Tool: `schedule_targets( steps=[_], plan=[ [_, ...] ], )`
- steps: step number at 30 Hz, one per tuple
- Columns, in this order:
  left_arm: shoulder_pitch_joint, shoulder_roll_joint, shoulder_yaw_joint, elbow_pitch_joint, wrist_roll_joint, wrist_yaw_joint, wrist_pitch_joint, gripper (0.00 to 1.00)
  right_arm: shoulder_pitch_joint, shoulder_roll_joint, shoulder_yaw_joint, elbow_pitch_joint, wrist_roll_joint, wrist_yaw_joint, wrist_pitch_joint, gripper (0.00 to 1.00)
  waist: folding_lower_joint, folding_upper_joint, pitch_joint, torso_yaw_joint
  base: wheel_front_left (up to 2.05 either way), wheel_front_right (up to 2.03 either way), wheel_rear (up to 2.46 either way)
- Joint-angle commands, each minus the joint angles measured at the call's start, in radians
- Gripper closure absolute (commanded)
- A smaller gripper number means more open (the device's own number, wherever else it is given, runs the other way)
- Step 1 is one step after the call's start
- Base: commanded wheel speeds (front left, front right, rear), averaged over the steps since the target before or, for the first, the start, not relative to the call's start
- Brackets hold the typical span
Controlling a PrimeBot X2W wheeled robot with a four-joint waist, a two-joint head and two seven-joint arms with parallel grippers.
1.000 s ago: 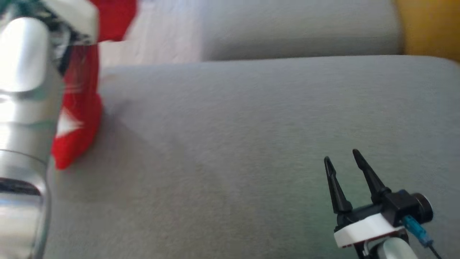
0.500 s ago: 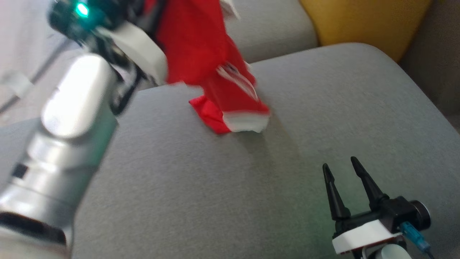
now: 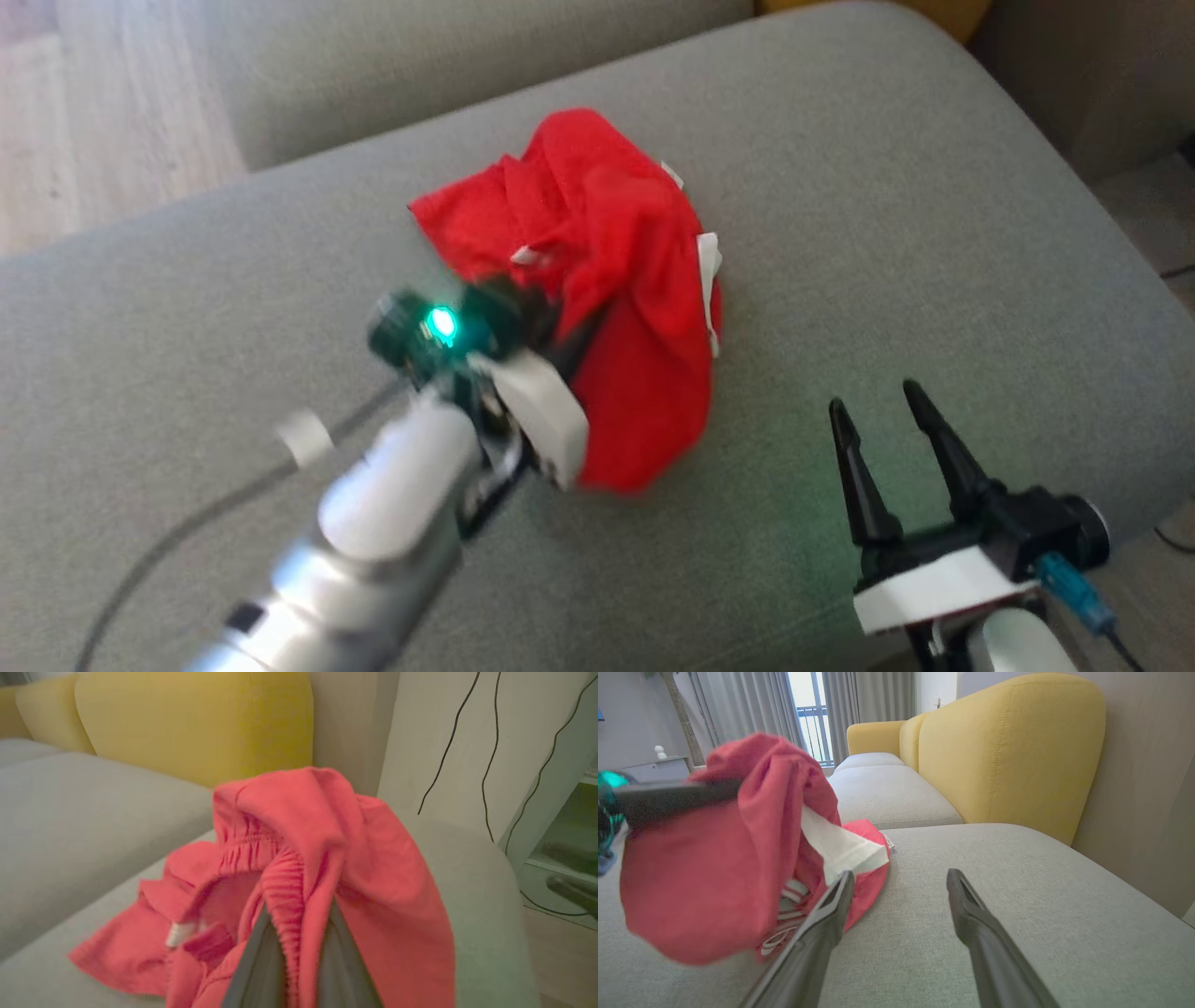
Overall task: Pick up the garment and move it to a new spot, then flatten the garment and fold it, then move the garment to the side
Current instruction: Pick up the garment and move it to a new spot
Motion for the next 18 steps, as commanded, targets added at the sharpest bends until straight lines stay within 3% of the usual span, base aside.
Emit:
schedule_targets(
  steps=[1, 6, 8, 12, 18],
  plan=[
    [-0.03, 0.0, 0.021, -0.021, -0.006, 0.008, -0.018, 1.0, -0.044, 0.001, 0.021, -0.034, 0.006, -0.001, 0.001, 0.0, -0.0002, -0.0001, 0.017, -0.005, 0.0, 0.0, 0.0],
    [0.04, -0.043, -0.021, 0.035, -0.022, 0.015, -0.08, 1.0, -0.038, 0.002, 0.01, -0.03, 0.003, -0.001, 0.001, 0.0, -0.0002, -0.0001, 0.011, 0.019, 0.0, 0.0, 0.0],
    [0.061, -0.053, -0.032, 0.046, -0.038, 0.019, -0.106, 0.0, -0.032, 0.002, 0.007, -0.026, 0.001, -0.001, 0.001, 0.0, -0.0002, -0.0001, -0.003, 0.034, 0.0, 0.0, 0.0],
    [0.099, -0.061, -0.051, 0.046, -0.086, 0.025, -0.145, 0.0, -0.013, 0.002, 0.002, -0.02, -0.004, -0.001, 0.001, 0.0, -0.0002, -0.0001, -0.042, 0.065, 0.0, 0.0, 0.0],
    [0.15, -0.062, -0.06, 0.003, -0.106, 0.101, -0.209, 0.0, 0.018, 0.002, -0.008, -0.019, -0.007, -0.001, 0.001, 0.0, -0.0002, -0.0001, -0.088, 0.112, 0.0, 0.0, 0.0]
  ],
)
